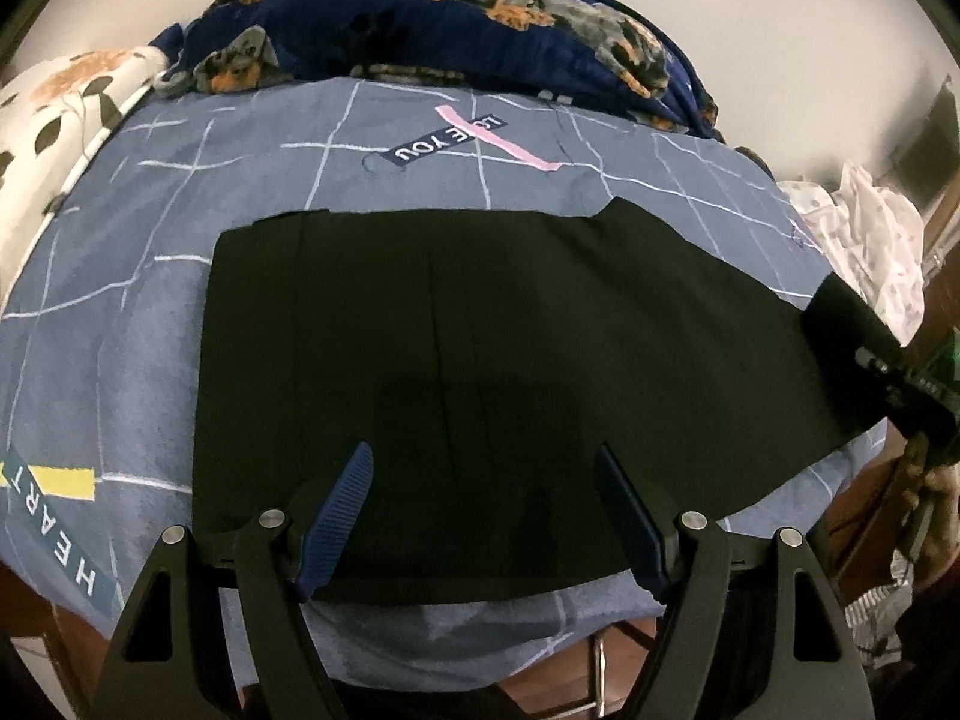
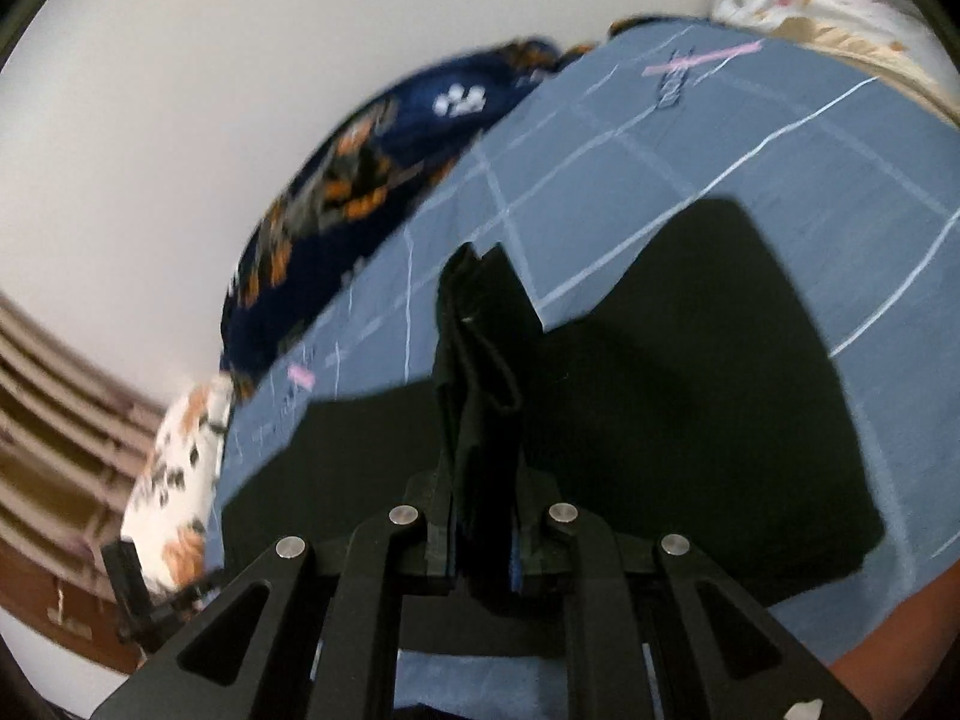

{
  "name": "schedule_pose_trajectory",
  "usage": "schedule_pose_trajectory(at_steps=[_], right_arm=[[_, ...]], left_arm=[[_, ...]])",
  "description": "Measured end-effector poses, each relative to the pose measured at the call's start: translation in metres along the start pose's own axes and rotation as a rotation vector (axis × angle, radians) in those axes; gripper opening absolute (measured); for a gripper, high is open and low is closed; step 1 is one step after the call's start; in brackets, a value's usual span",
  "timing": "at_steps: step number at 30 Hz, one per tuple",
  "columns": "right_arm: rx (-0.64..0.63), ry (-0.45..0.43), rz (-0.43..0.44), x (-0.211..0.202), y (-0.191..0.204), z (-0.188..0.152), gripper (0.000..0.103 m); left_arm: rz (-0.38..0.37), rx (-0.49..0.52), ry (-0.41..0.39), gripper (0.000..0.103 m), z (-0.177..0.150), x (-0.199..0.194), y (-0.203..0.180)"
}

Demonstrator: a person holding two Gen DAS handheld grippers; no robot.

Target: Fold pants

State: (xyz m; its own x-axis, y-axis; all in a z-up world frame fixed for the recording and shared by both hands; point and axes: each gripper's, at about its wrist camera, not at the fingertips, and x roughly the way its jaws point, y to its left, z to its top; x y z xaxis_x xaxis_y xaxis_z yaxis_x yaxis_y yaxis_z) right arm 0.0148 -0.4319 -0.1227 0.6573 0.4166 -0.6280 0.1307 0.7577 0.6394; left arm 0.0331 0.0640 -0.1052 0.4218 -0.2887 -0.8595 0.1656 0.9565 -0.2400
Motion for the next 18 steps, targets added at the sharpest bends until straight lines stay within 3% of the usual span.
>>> schedule_pose_trajectory(at_steps=[6, 18], right_arm=[[-0.164, 0.064, -0.097, 0.023, 0.024, -0.017, 0.013], [-0.326, 0.143, -0.152, 0.046, 0.045, -0.033, 0.021]], left_arm=[[-0.002, -0.003, 0.012, 0.076, -0.001, 0.004, 0.000], [-0.005, -0.031, 0.055, 0.076, -0.005, 0.013, 0.002]])
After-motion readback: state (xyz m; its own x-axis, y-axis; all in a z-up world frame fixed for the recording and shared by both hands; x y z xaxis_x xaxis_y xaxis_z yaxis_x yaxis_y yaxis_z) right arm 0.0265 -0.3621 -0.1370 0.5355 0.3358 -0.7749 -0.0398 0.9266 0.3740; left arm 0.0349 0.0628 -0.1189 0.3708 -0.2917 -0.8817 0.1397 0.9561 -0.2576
